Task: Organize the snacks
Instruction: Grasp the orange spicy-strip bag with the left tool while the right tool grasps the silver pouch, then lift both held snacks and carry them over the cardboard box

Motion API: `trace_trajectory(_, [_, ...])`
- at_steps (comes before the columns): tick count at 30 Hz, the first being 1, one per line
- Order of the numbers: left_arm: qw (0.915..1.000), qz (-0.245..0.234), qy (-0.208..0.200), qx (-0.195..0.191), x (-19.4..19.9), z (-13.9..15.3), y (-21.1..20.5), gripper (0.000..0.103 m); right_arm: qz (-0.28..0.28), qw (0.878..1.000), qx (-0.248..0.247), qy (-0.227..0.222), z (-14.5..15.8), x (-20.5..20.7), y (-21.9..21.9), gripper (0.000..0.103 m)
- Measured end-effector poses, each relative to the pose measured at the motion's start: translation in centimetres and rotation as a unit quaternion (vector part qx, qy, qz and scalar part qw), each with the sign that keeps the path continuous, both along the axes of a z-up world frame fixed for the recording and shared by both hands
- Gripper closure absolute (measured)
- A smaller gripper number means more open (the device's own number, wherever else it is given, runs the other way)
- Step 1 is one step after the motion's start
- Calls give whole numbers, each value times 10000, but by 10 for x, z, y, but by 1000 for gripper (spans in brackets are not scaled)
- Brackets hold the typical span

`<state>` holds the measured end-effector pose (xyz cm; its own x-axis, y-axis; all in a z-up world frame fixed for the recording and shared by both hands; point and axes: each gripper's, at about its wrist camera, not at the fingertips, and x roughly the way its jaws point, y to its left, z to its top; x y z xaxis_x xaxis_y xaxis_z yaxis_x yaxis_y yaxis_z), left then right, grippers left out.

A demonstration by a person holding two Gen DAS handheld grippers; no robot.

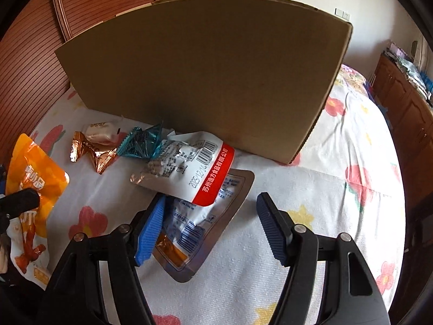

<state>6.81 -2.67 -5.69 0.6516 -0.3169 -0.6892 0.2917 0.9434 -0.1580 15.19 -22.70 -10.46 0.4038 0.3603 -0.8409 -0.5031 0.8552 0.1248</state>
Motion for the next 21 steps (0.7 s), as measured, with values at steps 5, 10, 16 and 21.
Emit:
trace_trajectory(5, [10000, 13, 6, -10, -1, 0, 1, 81, 23, 9999, 154, -65, 2, -10, -6, 59])
trace_trajectory(10, [10000, 3, -37, -39, -3, 1, 2, 81, -100, 9993, 346, -56, 4, -23, -21, 74])
trace_trajectory(16, [10000, -9, -82, -48, -5, 4, 1, 82, -281, 9983, 395, -318, 10, -41, -35, 77])
trace_trajectory(21, [9998, -16, -194, -74, -8, 9, 1, 82, -451, 9967, 518, -440, 10, -51, -36, 77])
